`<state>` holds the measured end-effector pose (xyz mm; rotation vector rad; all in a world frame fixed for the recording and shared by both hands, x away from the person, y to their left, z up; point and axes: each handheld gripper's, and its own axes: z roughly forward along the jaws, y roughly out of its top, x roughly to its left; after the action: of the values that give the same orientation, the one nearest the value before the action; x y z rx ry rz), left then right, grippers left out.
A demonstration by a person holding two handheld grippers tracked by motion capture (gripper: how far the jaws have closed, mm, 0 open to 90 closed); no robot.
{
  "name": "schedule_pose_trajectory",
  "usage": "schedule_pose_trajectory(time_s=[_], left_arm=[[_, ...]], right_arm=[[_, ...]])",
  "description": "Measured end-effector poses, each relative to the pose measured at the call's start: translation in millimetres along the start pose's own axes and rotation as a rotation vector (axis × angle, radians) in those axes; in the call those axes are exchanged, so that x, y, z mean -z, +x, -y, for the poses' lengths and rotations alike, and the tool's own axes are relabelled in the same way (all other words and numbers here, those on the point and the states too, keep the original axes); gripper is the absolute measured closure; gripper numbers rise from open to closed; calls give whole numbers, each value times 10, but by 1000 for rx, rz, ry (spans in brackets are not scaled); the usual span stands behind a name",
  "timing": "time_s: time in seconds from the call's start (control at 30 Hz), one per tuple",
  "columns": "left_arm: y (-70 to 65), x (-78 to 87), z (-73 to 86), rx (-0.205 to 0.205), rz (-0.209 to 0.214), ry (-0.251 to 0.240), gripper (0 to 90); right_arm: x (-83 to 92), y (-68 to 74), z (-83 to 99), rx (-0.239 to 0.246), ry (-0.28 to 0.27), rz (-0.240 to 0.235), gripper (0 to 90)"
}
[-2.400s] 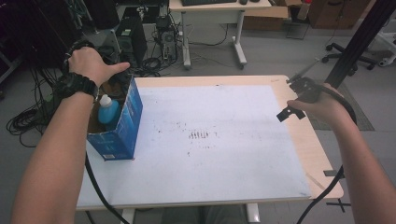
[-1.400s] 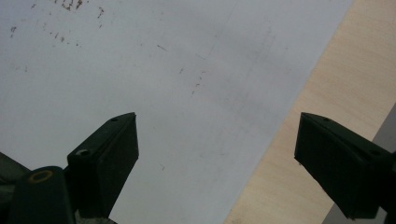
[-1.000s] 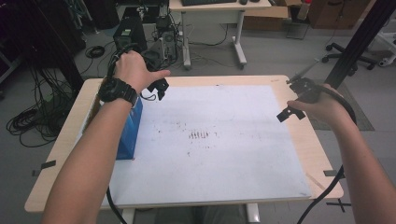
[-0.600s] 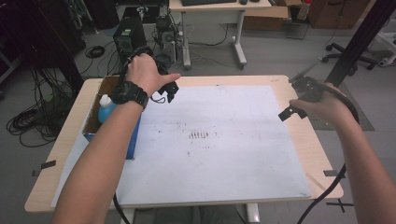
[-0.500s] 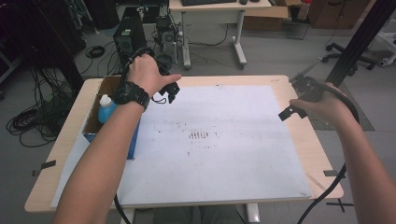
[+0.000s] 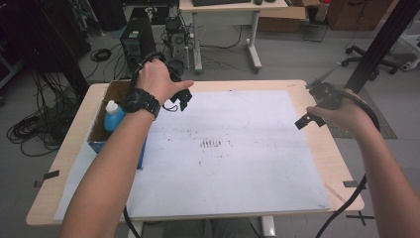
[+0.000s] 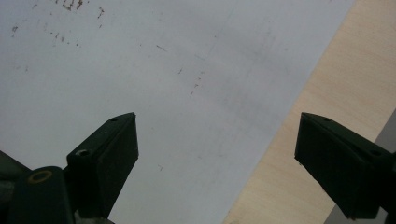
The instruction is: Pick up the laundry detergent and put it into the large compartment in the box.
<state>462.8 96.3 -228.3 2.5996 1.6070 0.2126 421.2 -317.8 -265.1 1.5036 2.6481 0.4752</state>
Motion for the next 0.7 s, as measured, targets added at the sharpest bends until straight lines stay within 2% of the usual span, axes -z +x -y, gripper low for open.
schedule_pose_trajectory(time_s=[0.7], left_arm=[[-15, -52, -5, 1, 4, 13, 150]], right_arm=[[-38, -15, 17, 0, 9, -5, 132]])
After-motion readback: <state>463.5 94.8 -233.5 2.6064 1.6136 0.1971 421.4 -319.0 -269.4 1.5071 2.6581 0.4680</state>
